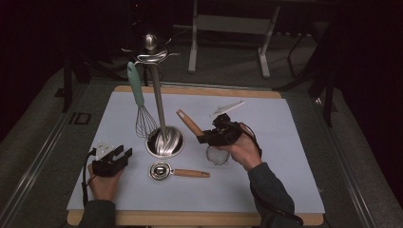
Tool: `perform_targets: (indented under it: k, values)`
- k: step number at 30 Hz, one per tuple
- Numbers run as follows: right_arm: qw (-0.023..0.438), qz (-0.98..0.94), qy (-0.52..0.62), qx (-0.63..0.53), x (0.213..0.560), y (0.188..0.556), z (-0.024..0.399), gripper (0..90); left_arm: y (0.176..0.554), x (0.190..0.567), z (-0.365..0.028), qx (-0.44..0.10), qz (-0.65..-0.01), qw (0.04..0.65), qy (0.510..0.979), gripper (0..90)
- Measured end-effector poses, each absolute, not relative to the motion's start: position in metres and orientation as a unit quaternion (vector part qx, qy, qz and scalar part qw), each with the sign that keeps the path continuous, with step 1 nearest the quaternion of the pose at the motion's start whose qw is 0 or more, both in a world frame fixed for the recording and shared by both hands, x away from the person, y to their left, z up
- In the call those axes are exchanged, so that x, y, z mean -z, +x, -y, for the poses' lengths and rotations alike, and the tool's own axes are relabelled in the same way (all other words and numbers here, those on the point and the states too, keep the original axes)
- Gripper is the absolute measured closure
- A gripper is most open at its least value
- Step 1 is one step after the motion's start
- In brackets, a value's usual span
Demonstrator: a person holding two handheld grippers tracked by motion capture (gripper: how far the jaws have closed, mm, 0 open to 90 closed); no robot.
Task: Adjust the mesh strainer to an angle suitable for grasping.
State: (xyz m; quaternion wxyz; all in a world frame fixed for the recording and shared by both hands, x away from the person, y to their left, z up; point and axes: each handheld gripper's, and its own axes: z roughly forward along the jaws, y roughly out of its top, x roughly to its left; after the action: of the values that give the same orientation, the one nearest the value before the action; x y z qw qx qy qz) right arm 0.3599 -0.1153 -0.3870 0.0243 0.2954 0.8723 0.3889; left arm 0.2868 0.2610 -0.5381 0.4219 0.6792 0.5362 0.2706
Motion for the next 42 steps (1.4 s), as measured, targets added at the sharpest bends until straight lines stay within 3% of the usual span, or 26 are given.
perform_targets:
  k: [42]
  values:
    - [0.058, -0.848, 0.250, -0.464, 0.348, 0.358, 0.117, 71.2, 0.287, 0.538, -0.259, -0.277, -0.536, 0.413, 0.682, 58.9]
